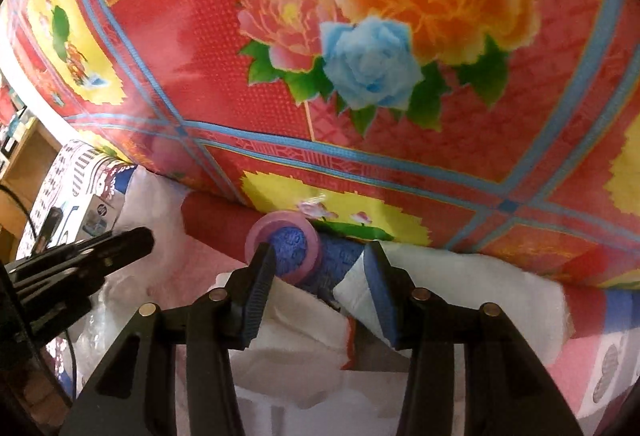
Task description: Collect trash
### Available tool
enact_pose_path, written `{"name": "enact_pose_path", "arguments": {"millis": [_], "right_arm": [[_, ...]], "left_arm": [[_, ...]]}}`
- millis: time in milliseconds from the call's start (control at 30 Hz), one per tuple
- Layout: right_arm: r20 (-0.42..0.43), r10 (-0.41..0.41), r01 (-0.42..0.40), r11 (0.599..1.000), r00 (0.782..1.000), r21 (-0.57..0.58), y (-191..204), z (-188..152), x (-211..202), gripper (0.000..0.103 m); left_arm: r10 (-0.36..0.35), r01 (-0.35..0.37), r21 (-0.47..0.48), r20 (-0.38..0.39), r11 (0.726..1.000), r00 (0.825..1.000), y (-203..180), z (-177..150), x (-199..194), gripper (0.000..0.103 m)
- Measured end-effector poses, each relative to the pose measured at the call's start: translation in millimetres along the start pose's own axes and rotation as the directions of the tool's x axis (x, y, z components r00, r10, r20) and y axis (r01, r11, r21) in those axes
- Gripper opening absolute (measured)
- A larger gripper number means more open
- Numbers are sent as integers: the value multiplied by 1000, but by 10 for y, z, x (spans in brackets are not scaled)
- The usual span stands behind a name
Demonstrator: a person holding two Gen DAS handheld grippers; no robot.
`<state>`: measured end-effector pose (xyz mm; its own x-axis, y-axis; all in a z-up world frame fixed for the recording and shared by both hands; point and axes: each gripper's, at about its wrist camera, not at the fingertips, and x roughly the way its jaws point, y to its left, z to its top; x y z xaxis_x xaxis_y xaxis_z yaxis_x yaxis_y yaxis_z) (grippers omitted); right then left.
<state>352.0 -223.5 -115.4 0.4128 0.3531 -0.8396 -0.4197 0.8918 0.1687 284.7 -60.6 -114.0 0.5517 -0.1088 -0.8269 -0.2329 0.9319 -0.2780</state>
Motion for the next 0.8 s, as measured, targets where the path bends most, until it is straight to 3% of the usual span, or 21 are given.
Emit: {"name": "enact_pose_path", "arguments": {"millis": [233, 333, 367, 533, 800], "right_arm": [[-38, 17, -18, 1000, 999, -17, 5, 29, 65, 30], [-54, 12, -13, 999, 998, -33, 67, 41, 125, 18], [-51, -6, 4, 999, 999, -41, 96, 45, 129, 9], [5, -33, 33, 995, 999, -98, 189, 42, -7, 9], [73, 34, -27, 995, 997, -97, 196, 15, -344, 9]], "left_arm": [[-20, 21, -15, 47, 1000, 999, 55, -31, -329, 8], [-25, 26, -11, 74, 1000, 997, 3, -51, -475, 8], [-26, 27, -11, 80, 1000, 996, -11, -85, -544, 8], [-27, 27, -7, 95, 1000, 995, -186, -105, -796, 8], [0, 5, -37, 127, 999, 992, -17, -181, -1100, 8]]}}
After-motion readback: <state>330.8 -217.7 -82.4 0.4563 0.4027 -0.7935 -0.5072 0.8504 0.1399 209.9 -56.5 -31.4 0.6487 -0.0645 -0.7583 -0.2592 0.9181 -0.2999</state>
